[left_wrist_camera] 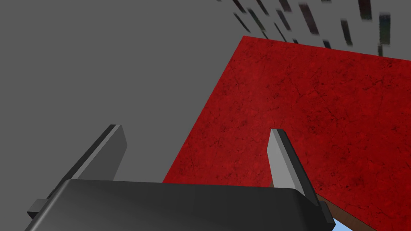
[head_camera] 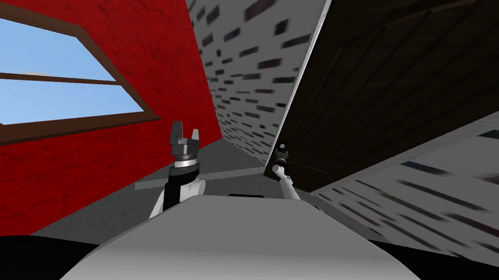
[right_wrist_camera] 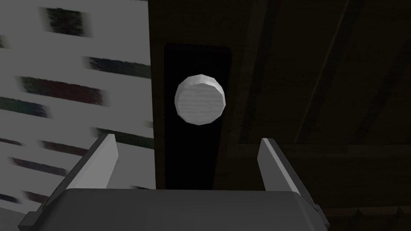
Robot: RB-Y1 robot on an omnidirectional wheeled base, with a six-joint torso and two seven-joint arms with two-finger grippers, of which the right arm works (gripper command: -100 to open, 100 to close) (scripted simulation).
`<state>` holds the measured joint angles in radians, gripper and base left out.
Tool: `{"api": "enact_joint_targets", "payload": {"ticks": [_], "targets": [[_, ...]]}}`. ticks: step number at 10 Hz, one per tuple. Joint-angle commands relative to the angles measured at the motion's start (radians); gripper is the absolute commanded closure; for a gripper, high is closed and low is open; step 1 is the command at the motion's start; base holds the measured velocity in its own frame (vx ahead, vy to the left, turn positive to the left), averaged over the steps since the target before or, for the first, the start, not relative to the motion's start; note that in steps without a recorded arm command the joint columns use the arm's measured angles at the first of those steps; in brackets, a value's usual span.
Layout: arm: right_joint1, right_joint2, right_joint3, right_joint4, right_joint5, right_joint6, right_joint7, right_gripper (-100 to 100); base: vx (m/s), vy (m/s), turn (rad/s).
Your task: Pull the door open
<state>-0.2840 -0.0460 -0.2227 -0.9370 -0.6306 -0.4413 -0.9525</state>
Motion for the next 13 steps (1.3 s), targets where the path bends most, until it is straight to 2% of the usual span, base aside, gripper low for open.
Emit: {"api": "enact_joint_targets", "payload": {"ticks": [1,2,3,4,5,6,7,8,13], "targets": [[0.012,-0.038,-0.006,0.002,-0.008,0.003,-0.026,-100,0.067,0.006,0.150],[0.015,-0.050,-0.008,0.003,-0.011,0.004,-0.035,-100,0.154,-0.014,0.113],[0.024,-0.075,-0.012,0.004,-0.016,0.006,-0.054,-100,0.171,-0.003,0.133],[0.024,-0.075,-0.012,0.004,-0.016,0.006,-0.054,-100,0.108,0.005,0.041],[0.036,-0.112,-0.019,0.007,-0.025,0.010,-0.082,-100,0.127,-0.006,0.137],[0.045,-0.138,-0.024,0.008,-0.031,0.012,-0.103,-100,0.171,-0.014,0.176],[0.041,-0.128,-0.023,0.001,-0.029,0.016,-0.092,-100,0.078,-0.010,0.027],[0.041,-0.128,-0.023,0.001,-0.029,0.016,-0.092,100,-0.011,-0.003,-0.044],[0.041,-0.128,-0.023,0.001,-0.029,0.016,-0.092,100,-0.015,-0.001,0.001]]}}
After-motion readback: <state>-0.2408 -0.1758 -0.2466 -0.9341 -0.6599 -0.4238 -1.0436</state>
